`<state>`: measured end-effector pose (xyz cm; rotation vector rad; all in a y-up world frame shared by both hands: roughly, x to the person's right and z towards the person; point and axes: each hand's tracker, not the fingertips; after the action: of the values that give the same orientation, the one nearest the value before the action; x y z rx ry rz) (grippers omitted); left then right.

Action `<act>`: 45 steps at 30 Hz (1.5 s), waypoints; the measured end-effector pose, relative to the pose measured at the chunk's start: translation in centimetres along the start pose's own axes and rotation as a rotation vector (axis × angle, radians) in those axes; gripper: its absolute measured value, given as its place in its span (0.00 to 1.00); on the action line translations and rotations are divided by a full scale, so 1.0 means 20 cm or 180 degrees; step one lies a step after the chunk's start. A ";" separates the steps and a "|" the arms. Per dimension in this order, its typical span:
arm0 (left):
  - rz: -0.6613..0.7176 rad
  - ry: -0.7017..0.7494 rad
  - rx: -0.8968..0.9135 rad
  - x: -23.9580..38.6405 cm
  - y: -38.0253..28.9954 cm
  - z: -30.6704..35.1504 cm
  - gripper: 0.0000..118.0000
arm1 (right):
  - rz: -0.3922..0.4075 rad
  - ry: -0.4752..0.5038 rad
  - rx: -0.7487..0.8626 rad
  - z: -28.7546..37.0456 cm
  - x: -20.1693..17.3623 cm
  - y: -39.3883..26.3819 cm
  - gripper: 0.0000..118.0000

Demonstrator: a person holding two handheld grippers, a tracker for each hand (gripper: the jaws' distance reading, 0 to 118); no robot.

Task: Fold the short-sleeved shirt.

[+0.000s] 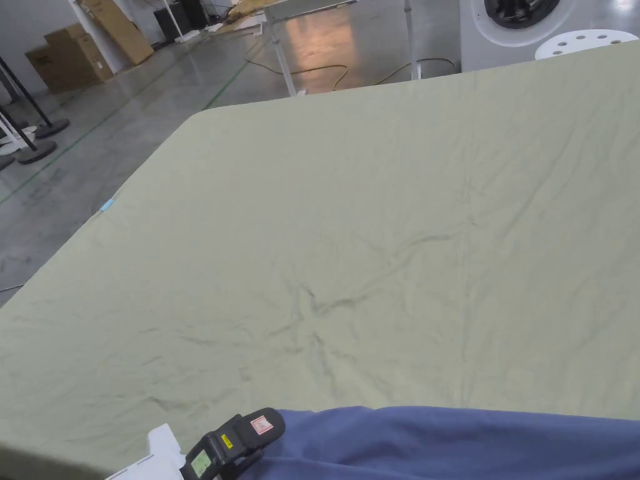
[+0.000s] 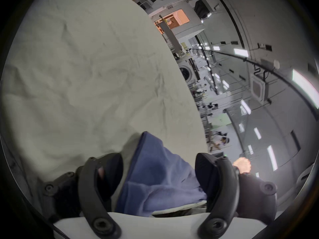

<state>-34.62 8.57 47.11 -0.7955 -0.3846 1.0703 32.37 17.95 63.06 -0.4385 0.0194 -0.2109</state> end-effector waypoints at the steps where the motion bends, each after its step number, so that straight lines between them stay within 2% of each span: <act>1: 0.0092 -0.0049 -0.0081 0.01 0.00 -0.03 0.60 | 0.0001 -0.0008 0.0000 0.00 0.00 0.00 0.00; 3: 0.0139 0.0090 -0.0157 0.02 -0.01 -0.08 0.30 | -0.0003 -0.0006 0.0003 0.00 0.02 -0.01 0.00; 4: 0.0047 0.0236 -0.0290 0.02 -0.01 -0.12 0.19 | -0.0010 -0.0005 -0.0002 0.00 0.02 -0.02 0.00; 6: -0.0059 0.0241 -0.0342 0.03 -0.03 -0.15 0.07 | -0.0020 -0.0007 -0.0021 0.00 0.03 -0.03 0.00; 9: 0.0004 0.0344 0.0000 0.07 -0.05 -0.12 0.02 | -0.0021 -0.0017 -0.0046 0.00 0.04 -0.05 0.00; 14: -0.0061 0.0272 0.0101 0.16 0.03 0.00 0.02 | -0.0092 0.0000 -0.0049 0.00 0.04 -0.05 0.00; 18: -0.0425 0.0637 0.0439 0.34 0.15 0.21 0.02 | -0.0097 0.0004 -0.0025 -0.02 -0.02 -0.02 0.00; 21: -0.1094 0.0934 0.0648 0.55 0.17 0.31 0.02 | -0.0146 -0.0007 0.0022 -0.02 -0.02 -0.02 0.00; 23: -0.1129 0.0804 0.0619 0.67 0.12 0.31 0.02 | -0.0209 0.0010 0.0043 -0.02 -0.01 -0.02 0.00; 26: -0.1141 0.0508 0.0318 0.79 0.00 0.17 0.02 | -0.0254 0.0039 0.0063 -0.03 -0.02 -0.02 0.00; 30: -0.1290 0.0109 -0.0280 0.89 -0.26 -0.18 0.02 | -0.0192 0.0043 0.0087 -0.01 -0.05 -0.01 0.00; 32: -0.1388 0.0164 -0.0503 0.91 -0.38 -0.36 0.03 | -0.0169 0.0038 0.0100 0.01 -0.07 0.00 0.00; 35: -0.1787 0.0498 -0.0758 0.92 -0.49 -0.59 0.04 | -0.0213 0.0024 0.0105 0.04 -0.07 -0.03 0.00; 37: -0.1824 0.0558 -0.0889 0.93 -0.55 -0.69 0.18 | -0.0231 -0.0005 0.0084 0.06 -0.07 -0.05 0.00; 38: -0.1832 0.0630 -0.0921 0.94 -0.55 -0.72 0.34 | -0.0225 -0.0026 0.0069 0.07 -0.07 -0.06 0.00; 39: -0.1836 0.0582 -0.0890 0.95 -0.56 -0.73 0.57 | -0.0219 -0.0057 0.0062 0.08 -0.07 -0.07 0.00; 40: -0.1850 0.0436 -0.0826 0.95 -0.55 -0.70 0.62 | -0.0225 -0.0072 0.0058 0.09 -0.07 -0.07 0.00; 43: -0.1729 0.0112 -0.0579 0.95 -0.50 -0.61 0.55 | -0.0294 -0.0105 0.0036 0.10 -0.05 -0.09 0.00; 44: -0.1692 0.0143 -0.0538 0.95 -0.49 -0.59 0.45 | -0.0318 -0.0111 0.0032 0.10 -0.05 -0.10 0.00; 45: -0.1690 0.0188 -0.0534 0.94 -0.47 -0.58 0.26 | -0.0347 -0.0114 0.0026 0.09 -0.04 -0.11 0.00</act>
<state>-12.91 18.47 44.70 -0.8107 -0.6017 0.5221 31.27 17.02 65.61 -0.4354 -0.0407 -0.3103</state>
